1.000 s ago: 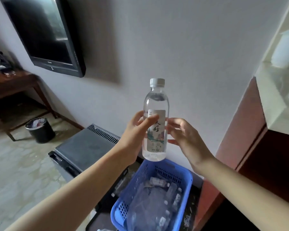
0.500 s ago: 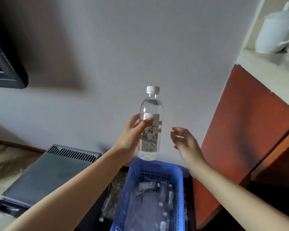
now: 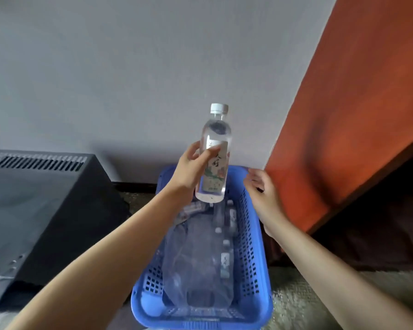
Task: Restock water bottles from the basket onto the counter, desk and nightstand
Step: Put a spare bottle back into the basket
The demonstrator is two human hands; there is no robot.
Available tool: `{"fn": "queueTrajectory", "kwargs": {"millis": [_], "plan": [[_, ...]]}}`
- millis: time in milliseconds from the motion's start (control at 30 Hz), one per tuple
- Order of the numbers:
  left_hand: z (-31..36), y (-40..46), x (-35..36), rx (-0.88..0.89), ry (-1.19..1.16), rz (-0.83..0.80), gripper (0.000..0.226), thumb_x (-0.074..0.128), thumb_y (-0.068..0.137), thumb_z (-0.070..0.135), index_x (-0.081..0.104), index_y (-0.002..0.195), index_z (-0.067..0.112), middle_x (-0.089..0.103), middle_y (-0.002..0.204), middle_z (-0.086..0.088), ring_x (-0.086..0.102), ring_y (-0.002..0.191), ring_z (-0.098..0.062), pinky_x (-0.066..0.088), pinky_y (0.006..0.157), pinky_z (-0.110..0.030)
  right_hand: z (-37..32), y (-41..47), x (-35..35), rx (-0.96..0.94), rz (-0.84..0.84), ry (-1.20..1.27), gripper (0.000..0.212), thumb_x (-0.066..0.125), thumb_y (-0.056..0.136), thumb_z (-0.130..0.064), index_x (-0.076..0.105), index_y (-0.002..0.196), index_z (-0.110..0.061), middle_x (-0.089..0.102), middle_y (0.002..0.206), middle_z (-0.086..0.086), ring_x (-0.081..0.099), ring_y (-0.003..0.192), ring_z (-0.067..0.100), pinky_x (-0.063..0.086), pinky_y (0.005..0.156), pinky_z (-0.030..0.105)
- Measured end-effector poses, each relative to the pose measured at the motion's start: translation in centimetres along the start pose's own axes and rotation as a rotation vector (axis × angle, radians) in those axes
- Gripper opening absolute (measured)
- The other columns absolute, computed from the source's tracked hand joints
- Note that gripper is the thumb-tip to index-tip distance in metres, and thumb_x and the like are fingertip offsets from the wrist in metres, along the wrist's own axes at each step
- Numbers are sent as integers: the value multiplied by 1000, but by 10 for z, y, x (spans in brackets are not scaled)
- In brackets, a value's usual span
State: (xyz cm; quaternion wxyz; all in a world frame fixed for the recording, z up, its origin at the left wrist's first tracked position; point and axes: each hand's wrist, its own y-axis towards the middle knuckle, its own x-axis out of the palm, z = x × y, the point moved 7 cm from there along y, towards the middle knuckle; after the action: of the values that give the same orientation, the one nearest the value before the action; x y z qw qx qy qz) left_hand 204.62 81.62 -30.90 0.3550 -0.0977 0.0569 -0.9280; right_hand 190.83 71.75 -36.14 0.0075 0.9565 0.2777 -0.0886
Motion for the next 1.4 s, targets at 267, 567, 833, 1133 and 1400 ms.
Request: {"fn": "queueTrajectory", "kwargs": {"millis": [267,567,833,1133,1400], "plan": [[-216,42,-46,-60,28,60,29,59,88,23,56,115,12,68,86,-3,66,73,-15,56,68,-31,229,15,33,44,51,-100,19,54,92,-11,55,108,-19,57,102,-4,52,99,13,37,85,22],[-393,70,-104,-153,49,166,10,57,89,27,58,99,26,67,84,4,65,68,-6,50,58,-23,457,11,66,463,-15,-470,8,54,88,-12,50,82,-12,49,77,5,49,72,20,40,66,34],[-458,73,-138,-273,39,257,26,59,88,20,57,113,11,66,88,-3,62,74,-14,49,68,-30,535,12,84,687,-206,-628,56,65,82,-38,52,123,-2,55,131,19,53,119,31,42,85,31],[-461,77,-133,-354,36,238,33,62,86,30,55,116,18,67,92,2,63,75,-10,46,59,-24,542,9,123,562,-403,-1001,91,67,70,-52,28,140,-8,31,146,15,29,136,33,32,108,35],[-389,35,-126,-342,37,244,68,69,61,58,55,121,30,64,118,-6,62,106,-24,49,94,-50,390,-5,115,513,-263,-71,53,71,79,-10,41,122,-19,58,88,-4,57,75,10,49,58,21]]}}
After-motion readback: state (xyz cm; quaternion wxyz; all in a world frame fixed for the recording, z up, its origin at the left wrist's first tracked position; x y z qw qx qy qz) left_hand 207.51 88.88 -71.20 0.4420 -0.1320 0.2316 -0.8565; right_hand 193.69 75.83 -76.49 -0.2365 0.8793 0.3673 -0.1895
